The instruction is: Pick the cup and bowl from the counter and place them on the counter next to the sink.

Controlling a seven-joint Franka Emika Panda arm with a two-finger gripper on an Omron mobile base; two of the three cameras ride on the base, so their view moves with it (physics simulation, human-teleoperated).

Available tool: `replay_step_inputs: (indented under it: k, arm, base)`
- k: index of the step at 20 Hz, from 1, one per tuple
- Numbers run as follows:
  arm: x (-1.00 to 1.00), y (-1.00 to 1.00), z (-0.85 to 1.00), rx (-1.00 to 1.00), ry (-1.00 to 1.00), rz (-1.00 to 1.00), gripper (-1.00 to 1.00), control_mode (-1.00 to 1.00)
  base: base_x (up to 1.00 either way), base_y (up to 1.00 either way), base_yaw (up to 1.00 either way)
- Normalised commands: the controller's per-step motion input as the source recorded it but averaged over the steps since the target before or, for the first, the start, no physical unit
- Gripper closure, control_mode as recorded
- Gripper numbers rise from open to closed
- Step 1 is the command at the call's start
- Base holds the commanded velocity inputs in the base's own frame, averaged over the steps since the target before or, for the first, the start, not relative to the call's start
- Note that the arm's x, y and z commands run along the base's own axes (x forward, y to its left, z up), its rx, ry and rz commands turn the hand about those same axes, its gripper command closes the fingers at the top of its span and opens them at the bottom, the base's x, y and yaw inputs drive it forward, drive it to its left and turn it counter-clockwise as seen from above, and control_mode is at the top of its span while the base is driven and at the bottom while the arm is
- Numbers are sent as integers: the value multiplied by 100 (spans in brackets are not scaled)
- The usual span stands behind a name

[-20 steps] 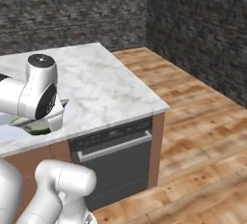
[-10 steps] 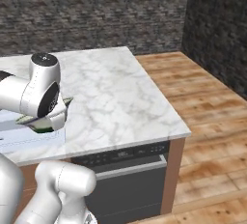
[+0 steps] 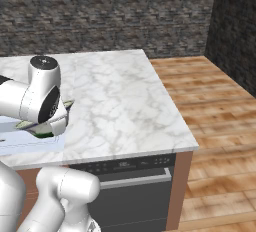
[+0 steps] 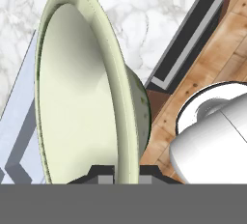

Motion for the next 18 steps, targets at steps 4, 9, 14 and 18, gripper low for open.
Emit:
replay_step_inputs:
  k: [4, 9, 14, 18]
  arm:
    - [0, 0, 0, 0, 0, 0, 100, 100]
    - [0, 0, 0, 0, 0, 0, 100, -100]
    - [0, 0, 0, 0, 0, 0, 100, -100]
    - [18, 0, -1, 0, 0, 0, 100, -100]
  base:
    - [0, 0, 0]
    - [0, 0, 0]
    - [0, 0, 0]
    - [0, 0, 0]
